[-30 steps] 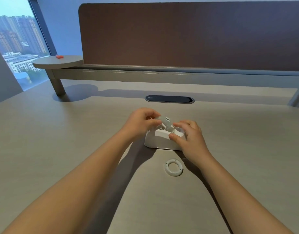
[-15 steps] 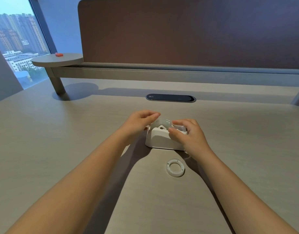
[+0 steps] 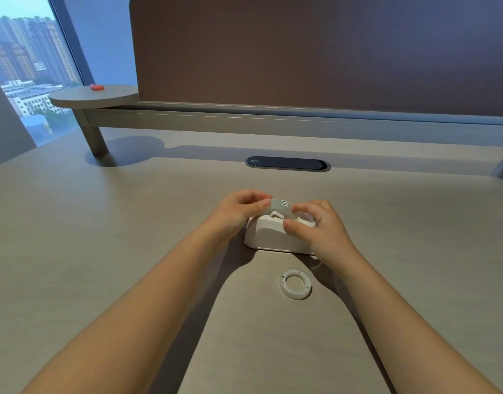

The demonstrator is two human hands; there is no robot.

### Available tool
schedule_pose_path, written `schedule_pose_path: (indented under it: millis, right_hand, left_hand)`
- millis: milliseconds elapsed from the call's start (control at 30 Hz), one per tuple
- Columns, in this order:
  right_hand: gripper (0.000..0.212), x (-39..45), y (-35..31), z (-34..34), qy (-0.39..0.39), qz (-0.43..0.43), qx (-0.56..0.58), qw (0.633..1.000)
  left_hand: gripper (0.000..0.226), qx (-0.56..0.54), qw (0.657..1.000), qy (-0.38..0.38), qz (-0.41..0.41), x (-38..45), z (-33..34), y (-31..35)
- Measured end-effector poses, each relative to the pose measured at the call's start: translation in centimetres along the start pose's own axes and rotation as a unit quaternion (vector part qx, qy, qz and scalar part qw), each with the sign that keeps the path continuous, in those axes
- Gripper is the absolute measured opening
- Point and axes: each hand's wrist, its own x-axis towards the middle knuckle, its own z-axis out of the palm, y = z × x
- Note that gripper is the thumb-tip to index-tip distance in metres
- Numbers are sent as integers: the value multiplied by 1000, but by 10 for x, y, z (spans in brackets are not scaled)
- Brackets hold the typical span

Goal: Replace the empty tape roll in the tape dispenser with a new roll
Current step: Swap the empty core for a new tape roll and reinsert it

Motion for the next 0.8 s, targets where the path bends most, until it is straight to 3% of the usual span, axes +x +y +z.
schedule_pose_path:
  millis: [100,233,367,633,800]
  right_hand:
    - [28,0,-6,-7,11,-5,47,999]
    - [27,6,-18,-6,74,-53,-51,995]
    - [30,11,-32,1,41,-59,-123,990]
    - [15,13,-38,-6,35,-31,-46,998]
    - [12,18,-41,-16,18,-31,-111,993]
  left_hand:
    - [33,9,1000,16,-10,1,-4,-2]
    - [32,-40,998,37,-12,-2,-5,-2]
    - [32,-29,999,37,6,-9,-6,-7]
    - [36,12,1000,14,25,-16,-8,-10]
    - [36,21,999,12,24,-16,-8,-8]
